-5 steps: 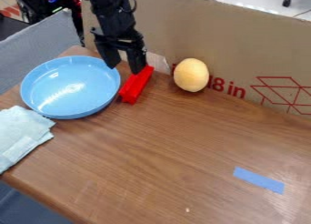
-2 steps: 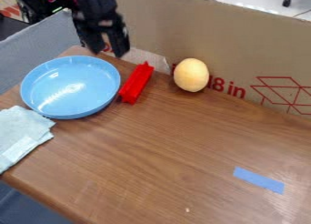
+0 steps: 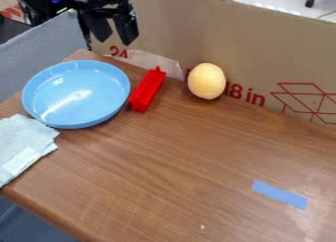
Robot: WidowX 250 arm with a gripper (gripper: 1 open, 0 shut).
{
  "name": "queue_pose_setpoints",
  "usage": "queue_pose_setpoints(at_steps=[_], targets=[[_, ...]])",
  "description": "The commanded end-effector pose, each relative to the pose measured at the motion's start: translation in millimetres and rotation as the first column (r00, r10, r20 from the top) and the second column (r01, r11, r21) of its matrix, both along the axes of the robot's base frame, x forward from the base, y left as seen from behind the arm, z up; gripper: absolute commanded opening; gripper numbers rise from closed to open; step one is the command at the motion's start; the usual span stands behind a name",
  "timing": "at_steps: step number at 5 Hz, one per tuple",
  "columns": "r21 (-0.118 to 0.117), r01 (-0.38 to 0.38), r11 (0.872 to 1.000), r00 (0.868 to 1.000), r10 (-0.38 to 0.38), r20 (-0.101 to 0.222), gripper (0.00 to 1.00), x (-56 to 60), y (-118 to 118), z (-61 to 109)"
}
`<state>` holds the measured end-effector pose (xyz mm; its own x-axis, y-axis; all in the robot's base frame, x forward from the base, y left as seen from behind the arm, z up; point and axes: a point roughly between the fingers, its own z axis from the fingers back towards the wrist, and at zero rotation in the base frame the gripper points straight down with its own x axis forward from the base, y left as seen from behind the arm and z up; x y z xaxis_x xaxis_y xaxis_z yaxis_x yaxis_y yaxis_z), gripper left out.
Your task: Move the yellow ball to the left side of the table
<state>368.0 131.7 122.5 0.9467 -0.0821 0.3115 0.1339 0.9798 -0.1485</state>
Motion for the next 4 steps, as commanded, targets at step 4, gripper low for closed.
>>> queue_pose_setpoints(at_steps=[4], targets=[[0.001,0.156,0.988,0.988,-0.156,-0.008,1.00,43.6,-10,-24.4]])
